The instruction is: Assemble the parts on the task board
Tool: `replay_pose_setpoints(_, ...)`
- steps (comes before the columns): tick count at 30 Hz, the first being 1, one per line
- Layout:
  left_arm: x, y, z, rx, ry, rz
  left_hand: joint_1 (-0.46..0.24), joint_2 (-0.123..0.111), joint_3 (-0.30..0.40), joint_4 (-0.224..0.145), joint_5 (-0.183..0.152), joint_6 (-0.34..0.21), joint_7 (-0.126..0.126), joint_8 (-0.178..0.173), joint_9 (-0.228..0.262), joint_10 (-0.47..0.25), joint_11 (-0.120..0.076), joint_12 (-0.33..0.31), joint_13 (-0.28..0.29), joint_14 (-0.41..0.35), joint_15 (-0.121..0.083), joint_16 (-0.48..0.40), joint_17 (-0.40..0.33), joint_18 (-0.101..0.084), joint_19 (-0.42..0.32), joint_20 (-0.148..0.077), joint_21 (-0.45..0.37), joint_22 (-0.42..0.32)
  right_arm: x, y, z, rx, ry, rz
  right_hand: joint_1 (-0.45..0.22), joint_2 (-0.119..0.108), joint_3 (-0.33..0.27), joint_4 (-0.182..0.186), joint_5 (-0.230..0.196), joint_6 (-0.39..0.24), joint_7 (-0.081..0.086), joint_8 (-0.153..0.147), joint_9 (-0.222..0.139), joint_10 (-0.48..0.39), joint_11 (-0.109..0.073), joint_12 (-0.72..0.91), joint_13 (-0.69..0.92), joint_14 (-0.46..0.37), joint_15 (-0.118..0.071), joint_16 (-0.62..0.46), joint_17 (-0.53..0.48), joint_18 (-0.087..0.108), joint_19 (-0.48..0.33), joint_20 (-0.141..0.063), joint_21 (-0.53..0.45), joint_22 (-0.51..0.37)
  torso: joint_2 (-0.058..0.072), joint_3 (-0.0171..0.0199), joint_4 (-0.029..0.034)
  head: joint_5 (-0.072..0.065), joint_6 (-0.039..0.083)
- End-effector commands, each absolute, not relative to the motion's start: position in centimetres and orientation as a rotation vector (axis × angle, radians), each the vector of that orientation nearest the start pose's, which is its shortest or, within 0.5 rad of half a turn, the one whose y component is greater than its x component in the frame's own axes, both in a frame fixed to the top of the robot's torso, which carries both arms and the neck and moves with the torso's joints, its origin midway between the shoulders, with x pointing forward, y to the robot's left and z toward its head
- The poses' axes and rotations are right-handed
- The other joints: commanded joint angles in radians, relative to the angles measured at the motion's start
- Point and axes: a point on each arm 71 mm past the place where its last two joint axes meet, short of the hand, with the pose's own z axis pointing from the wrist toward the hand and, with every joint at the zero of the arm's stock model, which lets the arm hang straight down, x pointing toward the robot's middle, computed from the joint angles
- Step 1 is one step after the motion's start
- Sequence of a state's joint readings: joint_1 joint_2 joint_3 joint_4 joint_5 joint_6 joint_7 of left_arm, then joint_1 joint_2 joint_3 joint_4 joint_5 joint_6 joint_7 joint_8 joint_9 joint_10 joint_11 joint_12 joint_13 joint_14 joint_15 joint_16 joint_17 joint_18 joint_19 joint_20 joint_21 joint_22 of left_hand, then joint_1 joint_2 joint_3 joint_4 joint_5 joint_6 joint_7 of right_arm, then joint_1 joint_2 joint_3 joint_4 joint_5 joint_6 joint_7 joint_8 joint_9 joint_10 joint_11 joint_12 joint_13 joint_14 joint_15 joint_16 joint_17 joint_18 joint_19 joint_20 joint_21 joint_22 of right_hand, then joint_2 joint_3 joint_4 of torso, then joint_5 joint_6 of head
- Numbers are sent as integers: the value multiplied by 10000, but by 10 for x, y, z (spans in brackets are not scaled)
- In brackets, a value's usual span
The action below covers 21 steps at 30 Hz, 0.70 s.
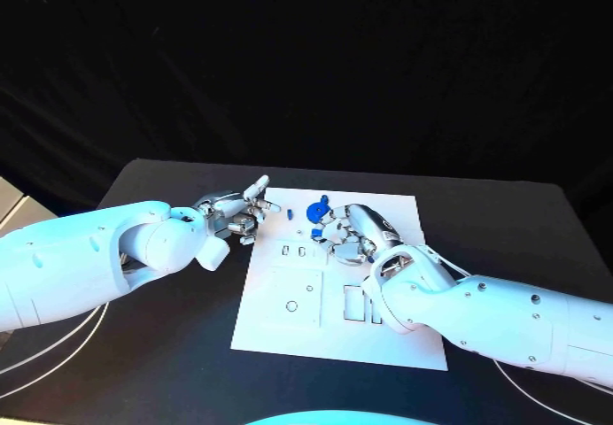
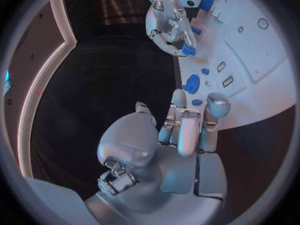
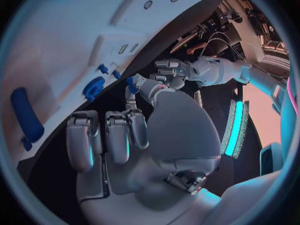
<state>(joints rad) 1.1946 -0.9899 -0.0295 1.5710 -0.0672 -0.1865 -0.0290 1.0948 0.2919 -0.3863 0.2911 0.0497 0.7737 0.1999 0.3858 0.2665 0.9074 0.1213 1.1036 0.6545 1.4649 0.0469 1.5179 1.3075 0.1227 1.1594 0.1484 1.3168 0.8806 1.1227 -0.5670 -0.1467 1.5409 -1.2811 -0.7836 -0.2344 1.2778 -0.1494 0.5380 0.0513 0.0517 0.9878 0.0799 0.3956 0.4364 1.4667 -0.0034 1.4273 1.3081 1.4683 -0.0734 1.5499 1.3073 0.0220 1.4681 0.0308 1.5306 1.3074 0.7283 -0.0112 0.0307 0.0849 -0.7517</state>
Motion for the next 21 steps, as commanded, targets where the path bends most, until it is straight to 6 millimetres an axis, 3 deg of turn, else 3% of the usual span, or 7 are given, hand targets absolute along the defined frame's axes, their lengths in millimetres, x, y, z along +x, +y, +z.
replay_pose_setpoints(1, 470, 259, -194, -12736, 17616, -13273, 162, -27, -83, -1, -11, -80, 2, 2, 1, -112, 5, 19, -12, -40, 70, -52, 630, 93, -99, 16, -53, -34, 443, -76, -237, 2105, 15649, 8496, -96, 11, 8, 44, 69, 71, -15, 59, 9, -18, 74, -72, 1494, 941, 78, 18, 2269, -111, 870, 78, -28, 2336, 6, -6, 19, -12, -20)
replay_pose_setpoints(21, 468, 256, -187, -12544, 17221, -13852, 509, -37, -104, -22, -10, -78, 11, 90, 20, -157, 19, 92, -18, -55, 91, -57, 607, 99, -107, 53, -76, -55, 440, -60, -254, 1321, 16073, 8224, -91, 11, 14, 40, 68, 65, -22, 68, 5, -16, 68, -71, 1496, 942, 70, 22, 2278, -110, 869, 77, -30, 2335, 17, 29, 7, 53, -125)
